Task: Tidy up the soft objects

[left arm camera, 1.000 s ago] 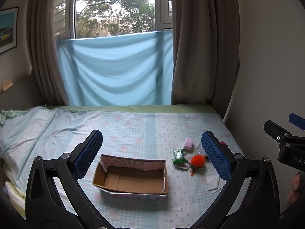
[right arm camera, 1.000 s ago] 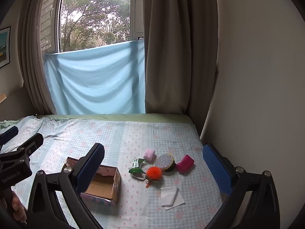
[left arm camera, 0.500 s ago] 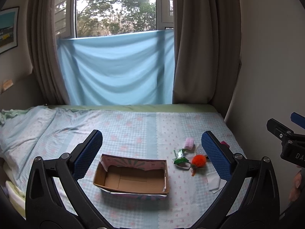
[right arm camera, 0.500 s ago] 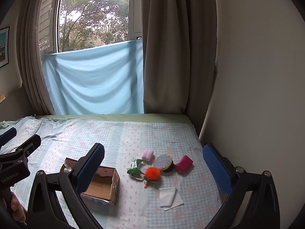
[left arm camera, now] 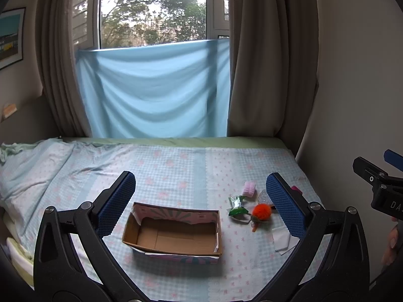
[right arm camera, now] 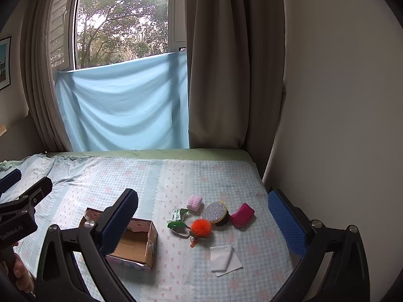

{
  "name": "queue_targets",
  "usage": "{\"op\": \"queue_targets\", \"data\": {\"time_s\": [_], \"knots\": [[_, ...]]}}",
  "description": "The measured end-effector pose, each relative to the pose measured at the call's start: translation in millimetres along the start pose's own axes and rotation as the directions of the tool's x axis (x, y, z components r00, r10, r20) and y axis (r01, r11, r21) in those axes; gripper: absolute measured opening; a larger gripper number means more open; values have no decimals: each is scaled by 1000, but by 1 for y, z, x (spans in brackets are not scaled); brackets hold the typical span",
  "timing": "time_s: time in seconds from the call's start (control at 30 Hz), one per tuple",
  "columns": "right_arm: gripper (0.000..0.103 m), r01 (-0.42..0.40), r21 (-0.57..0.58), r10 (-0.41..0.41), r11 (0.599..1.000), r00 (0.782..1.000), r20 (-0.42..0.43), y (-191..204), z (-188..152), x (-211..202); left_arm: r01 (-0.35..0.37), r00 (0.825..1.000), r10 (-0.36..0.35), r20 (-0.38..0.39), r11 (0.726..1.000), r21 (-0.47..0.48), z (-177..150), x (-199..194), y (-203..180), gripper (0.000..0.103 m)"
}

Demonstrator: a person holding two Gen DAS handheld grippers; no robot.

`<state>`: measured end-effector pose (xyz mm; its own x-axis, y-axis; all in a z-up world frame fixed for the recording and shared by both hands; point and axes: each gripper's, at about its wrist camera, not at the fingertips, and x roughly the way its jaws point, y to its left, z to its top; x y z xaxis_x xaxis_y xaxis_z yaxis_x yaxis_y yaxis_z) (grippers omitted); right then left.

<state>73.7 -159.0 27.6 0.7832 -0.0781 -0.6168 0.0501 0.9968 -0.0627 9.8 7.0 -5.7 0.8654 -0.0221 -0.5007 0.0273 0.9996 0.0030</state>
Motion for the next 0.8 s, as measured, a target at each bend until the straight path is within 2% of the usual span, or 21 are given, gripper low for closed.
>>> {"op": "queue_targets", "data": {"time_s": [0.8], "knots": [[103,-4,-1,4,1000,1000,-1,1,-2,-2,7,1000,-7,-5,1000,-4,0,1,-4,103]]}}
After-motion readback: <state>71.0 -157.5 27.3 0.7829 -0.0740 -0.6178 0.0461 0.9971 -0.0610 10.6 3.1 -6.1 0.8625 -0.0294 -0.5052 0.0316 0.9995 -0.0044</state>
